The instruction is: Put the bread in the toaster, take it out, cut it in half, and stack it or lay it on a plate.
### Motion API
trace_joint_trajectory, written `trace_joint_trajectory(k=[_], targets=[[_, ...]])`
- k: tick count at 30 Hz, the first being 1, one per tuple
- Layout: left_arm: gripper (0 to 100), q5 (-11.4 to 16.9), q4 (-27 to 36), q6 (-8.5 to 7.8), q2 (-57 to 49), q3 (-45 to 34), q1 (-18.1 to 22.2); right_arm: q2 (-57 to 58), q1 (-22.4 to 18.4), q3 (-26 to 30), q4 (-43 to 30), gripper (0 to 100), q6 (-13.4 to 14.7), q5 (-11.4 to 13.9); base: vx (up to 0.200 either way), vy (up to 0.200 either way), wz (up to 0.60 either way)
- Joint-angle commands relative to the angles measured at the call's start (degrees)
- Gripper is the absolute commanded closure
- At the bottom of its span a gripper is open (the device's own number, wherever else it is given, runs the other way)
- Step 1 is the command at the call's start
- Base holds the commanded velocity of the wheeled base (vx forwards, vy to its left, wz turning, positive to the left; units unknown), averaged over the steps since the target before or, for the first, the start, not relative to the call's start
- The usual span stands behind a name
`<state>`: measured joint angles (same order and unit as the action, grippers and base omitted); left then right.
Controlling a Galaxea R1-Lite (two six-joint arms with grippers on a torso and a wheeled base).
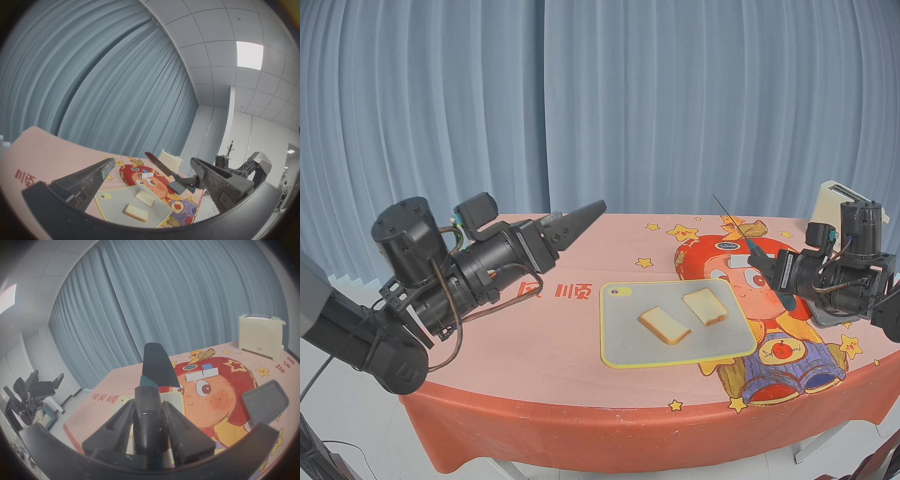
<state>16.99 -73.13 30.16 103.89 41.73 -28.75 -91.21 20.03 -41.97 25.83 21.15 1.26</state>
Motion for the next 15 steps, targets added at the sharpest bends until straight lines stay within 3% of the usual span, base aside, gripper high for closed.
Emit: trace_joint_trajectory(k=[1,6,12,15], targets=[[0,0.3,0.4,-0.36,-7.5,-0.2,3.3,-0.5,-6.3,-0.1,-0.1,100,2.7,6.7,0.0,0.0,0.0],[0,0.3,0.4,-0.36,-8.5,-0.2,4.1,-1.5,-9.7,-0.2,-0.3,100,3.1,10.5,0.0,0.0,0.0],[0,0.2,-0.1,-0.45,-7.6,-2.1,3.6,-2.0,-10.3,-0.2,-0.2,100,3.1,10.6,0.0,0.0,0.0],[0,0.2,-0.2,-1.86,-6.6,-2.7,3.6,-2.9,-10.9,-0.5,-0.1,100,3.0,10.8,0.0,0.0,0.0]])
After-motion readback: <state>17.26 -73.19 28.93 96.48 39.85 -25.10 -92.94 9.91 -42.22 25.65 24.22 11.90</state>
